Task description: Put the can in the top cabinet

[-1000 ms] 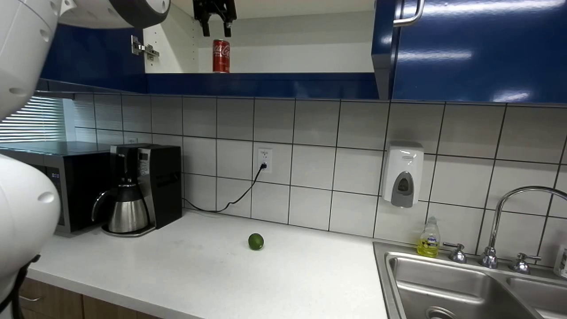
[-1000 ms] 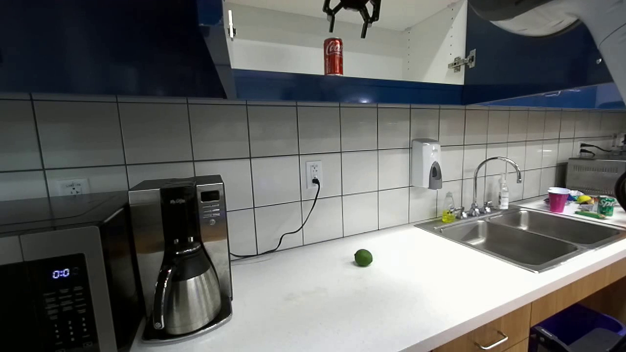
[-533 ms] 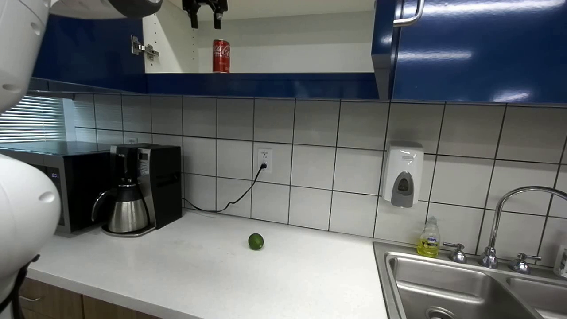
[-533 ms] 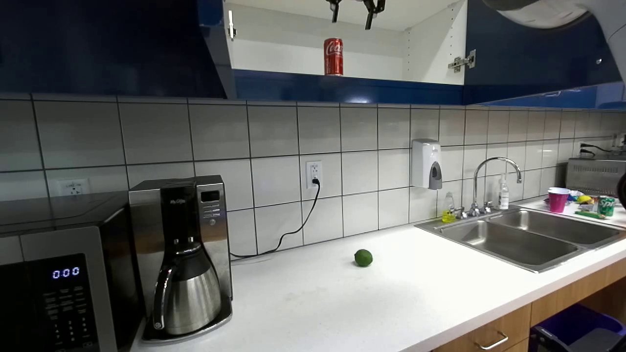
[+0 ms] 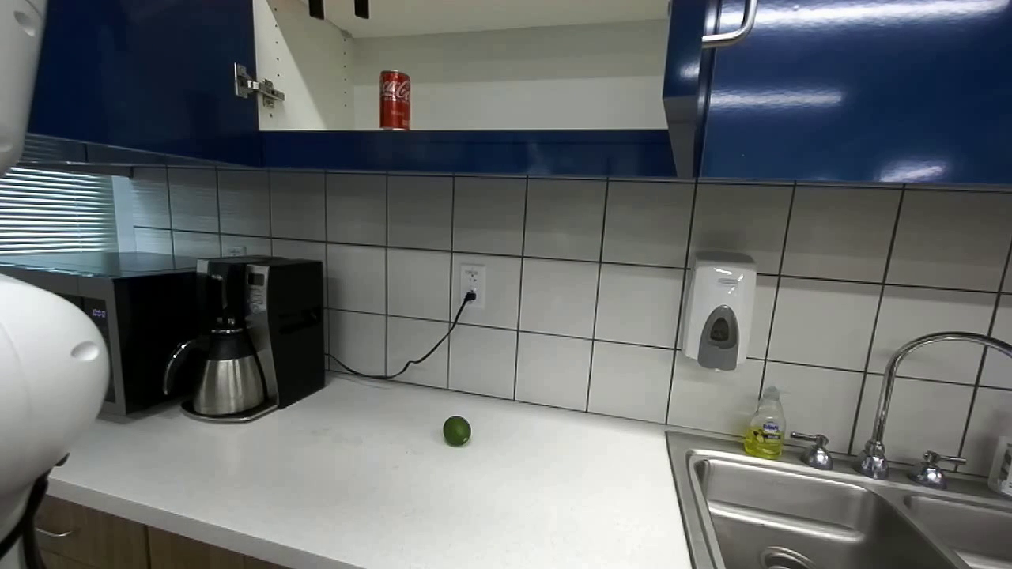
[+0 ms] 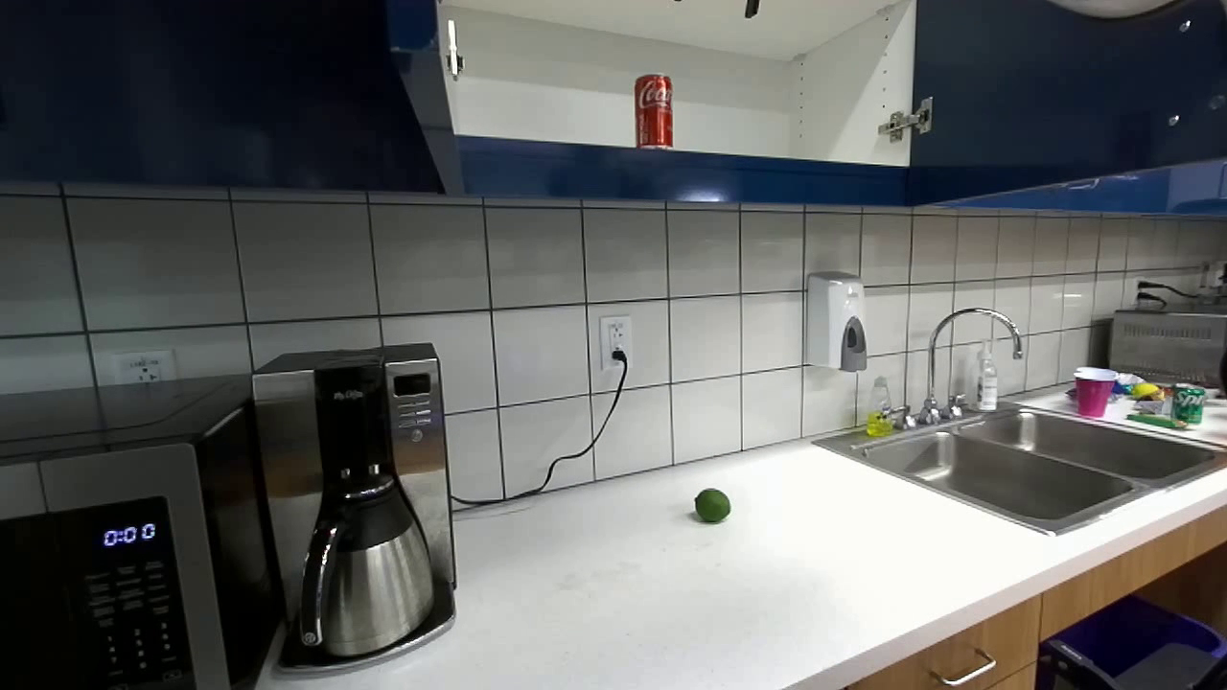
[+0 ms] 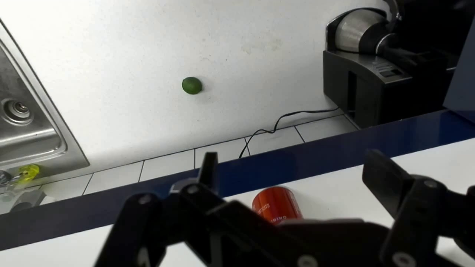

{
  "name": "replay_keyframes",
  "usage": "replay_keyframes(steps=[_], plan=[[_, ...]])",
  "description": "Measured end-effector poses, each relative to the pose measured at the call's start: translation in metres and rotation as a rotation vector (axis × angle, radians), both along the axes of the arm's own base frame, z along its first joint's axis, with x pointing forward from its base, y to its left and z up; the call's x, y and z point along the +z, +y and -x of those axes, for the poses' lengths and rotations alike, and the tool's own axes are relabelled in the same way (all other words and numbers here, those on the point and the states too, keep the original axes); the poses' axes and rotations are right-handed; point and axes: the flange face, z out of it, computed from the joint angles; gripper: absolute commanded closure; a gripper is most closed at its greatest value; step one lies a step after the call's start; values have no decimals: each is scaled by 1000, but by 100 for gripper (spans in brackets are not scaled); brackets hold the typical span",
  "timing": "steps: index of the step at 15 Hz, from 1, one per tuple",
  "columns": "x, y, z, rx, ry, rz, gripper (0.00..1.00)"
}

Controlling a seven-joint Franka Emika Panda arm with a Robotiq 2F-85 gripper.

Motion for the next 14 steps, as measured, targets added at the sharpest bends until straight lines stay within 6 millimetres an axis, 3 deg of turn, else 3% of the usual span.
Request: replay_keyframes(steps=[7, 14], plan=[[3, 3, 39, 55, 86, 6, 0], [-21, 9, 72, 82, 194, 28, 0]])
